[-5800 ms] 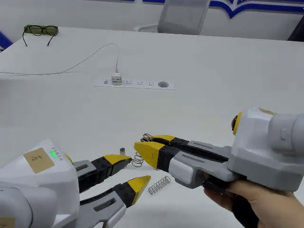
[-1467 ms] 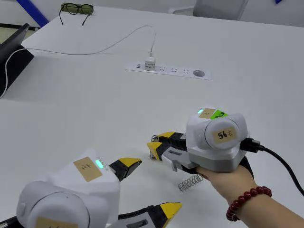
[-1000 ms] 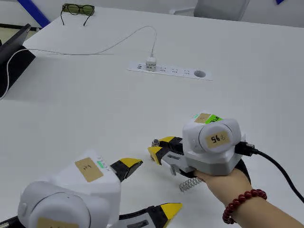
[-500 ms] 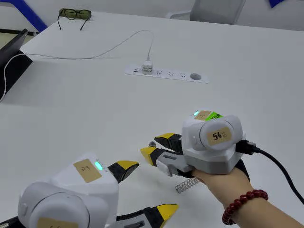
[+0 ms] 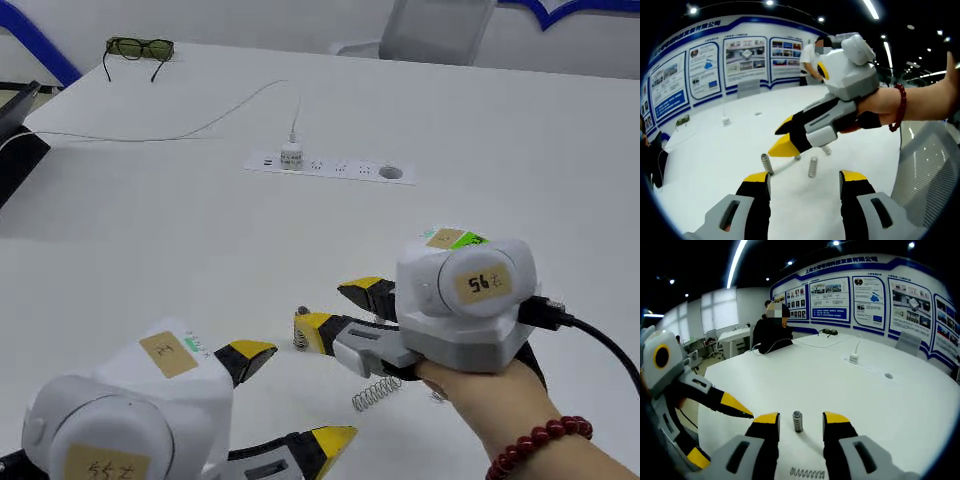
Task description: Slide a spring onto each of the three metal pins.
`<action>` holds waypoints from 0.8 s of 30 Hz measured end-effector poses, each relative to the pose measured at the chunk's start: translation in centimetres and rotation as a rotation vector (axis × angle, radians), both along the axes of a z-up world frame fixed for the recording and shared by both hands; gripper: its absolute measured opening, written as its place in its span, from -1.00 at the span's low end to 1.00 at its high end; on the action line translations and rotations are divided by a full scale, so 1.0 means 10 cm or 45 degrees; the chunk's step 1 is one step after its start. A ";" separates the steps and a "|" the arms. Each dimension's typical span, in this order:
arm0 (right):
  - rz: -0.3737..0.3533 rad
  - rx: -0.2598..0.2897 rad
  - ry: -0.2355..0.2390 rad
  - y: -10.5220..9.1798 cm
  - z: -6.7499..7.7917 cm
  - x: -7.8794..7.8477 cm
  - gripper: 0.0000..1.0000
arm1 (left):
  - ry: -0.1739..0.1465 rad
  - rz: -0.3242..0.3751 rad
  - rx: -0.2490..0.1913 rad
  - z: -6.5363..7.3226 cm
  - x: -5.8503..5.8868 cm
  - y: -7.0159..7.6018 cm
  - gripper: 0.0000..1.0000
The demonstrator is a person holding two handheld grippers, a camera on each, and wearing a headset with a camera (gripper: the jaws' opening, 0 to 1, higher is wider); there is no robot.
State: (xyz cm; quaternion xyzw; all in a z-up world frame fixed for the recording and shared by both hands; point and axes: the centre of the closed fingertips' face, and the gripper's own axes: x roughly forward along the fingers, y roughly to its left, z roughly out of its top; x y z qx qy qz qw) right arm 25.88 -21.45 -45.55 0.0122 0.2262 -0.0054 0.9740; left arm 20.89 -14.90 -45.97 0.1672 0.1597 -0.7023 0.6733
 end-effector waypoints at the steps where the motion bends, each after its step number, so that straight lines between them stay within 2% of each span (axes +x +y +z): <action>1: -0.014 0.003 0.000 -0.03 0.02 -0.03 -0.29 | -0.009 -0.011 0.003 0.00 -0.01 -0.01 0.13; 4: -0.041 0.015 -0.018 -0.08 0.06 -0.11 -0.27 | -0.024 -0.030 0.012 0.00 -0.02 -0.02 0.13; 9: -0.050 0.021 -0.016 -0.12 0.05 -0.25 -0.24 | -0.040 -0.051 0.026 0.00 -0.02 -0.06 0.10; 16: -0.072 0.041 -0.005 -0.15 0.02 -0.45 -0.17 | -0.042 -0.063 0.044 -0.03 -0.02 -0.10 0.07; 18: -0.065 0.039 -0.003 -0.15 0.02 -0.49 -0.14 | -0.014 -0.047 0.053 -0.06 -0.01 -0.11 0.05; 19: -0.064 0.038 0.003 -0.15 0.01 -0.52 -0.13 | 0.028 -0.038 0.054 -0.08 -0.01 -0.12 0.05; 20: -0.062 0.035 0.002 -0.15 0.01 -0.54 -0.12 | 0.044 -0.032 0.051 -0.08 -0.01 -0.12 0.05; 22: -0.063 0.041 0.000 -0.16 0.01 -0.60 -0.09 | 0.046 -0.035 0.057 -0.10 0.01 -0.13 0.04; 24: -0.066 0.044 -0.003 -0.17 0.02 -0.65 -0.08 | 0.021 -0.043 0.079 -0.14 0.01 -0.14 0.03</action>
